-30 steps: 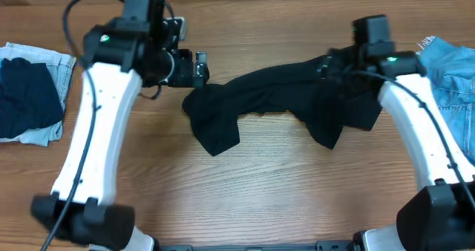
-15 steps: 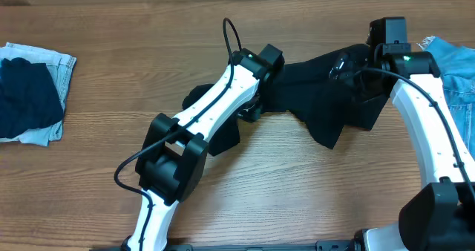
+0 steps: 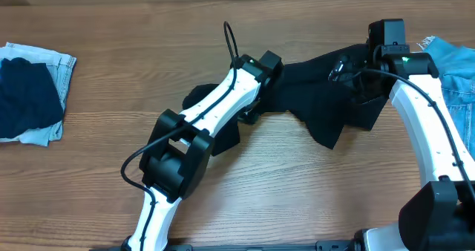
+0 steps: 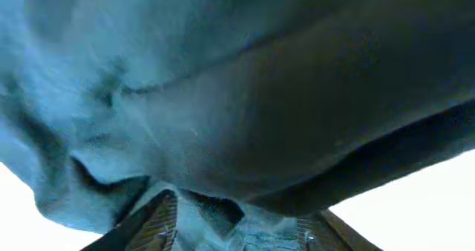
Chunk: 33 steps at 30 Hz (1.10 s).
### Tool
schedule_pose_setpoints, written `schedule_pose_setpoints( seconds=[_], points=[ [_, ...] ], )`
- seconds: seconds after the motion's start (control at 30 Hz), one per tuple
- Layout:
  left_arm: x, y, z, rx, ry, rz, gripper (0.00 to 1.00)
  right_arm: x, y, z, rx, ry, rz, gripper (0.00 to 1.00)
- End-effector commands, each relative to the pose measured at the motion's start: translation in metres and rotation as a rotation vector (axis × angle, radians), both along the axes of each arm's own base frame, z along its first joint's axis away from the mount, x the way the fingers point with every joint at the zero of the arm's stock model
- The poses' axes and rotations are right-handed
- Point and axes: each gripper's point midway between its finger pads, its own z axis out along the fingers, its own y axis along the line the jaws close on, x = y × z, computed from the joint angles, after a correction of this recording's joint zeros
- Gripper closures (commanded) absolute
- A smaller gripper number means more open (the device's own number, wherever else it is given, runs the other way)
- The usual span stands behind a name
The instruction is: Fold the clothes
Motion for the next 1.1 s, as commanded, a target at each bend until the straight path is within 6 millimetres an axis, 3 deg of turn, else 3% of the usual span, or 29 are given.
schedule_pose_setpoints(
  seconds=[0.0,0.07,0.23,0.27,0.33,0.4,0.53,0.73,0.8,0.93,1.0,1.07],
  points=[
    [-0.013,0.01,-0.019,0.053,0.053,-0.019,0.57,0.0,-0.003,-0.004,-0.012,0.008,-0.002,0.14],
    [-0.019,0.014,-0.018,0.073,0.078,-0.018,0.66,-0.001,-0.003,-0.004,-0.012,0.012,-0.002,0.14],
    [-0.029,0.023,-0.015,0.11,0.119,-0.018,0.75,-0.002,-0.003,-0.004,-0.012,0.013,-0.002,0.14],
    [-0.03,0.025,-0.015,0.118,0.126,-0.018,0.79,-0.002,-0.003,-0.004,-0.012,0.014,-0.002,0.14],
    [-0.035,0.028,-0.013,0.132,0.144,-0.019,0.96,-0.002,-0.003,-0.005,-0.012,0.016,-0.002,0.14],
    [-0.035,0.04,-0.003,0.192,0.117,0.019,0.96,-0.003,-0.003,-0.005,-0.012,0.018,-0.002,0.14],
    [-0.021,0.067,0.056,0.27,-0.04,0.126,0.96,-0.003,-0.003,-0.005,-0.012,0.019,-0.002,0.14],
    [0.001,0.092,0.183,0.022,-0.301,0.249,0.96,-0.005,-0.003,-0.006,-0.012,0.03,-0.002,0.13],
    [0.002,0.099,0.216,-0.056,-0.364,0.249,0.96,-0.009,-0.003,-0.007,-0.012,0.048,-0.001,0.05],
    [0.001,0.116,0.256,-0.108,-0.457,0.27,0.96,-0.01,-0.003,-0.013,-0.012,0.068,-0.002,0.01],
    [-0.002,0.121,0.262,-0.111,-0.47,0.271,0.96,-0.011,0.001,-0.024,0.011,0.103,0.008,0.0],
    [-0.004,0.122,0.261,-0.103,-0.458,0.266,0.96,-0.014,0.018,-0.039,0.097,0.156,0.07,0.01]
  ],
)
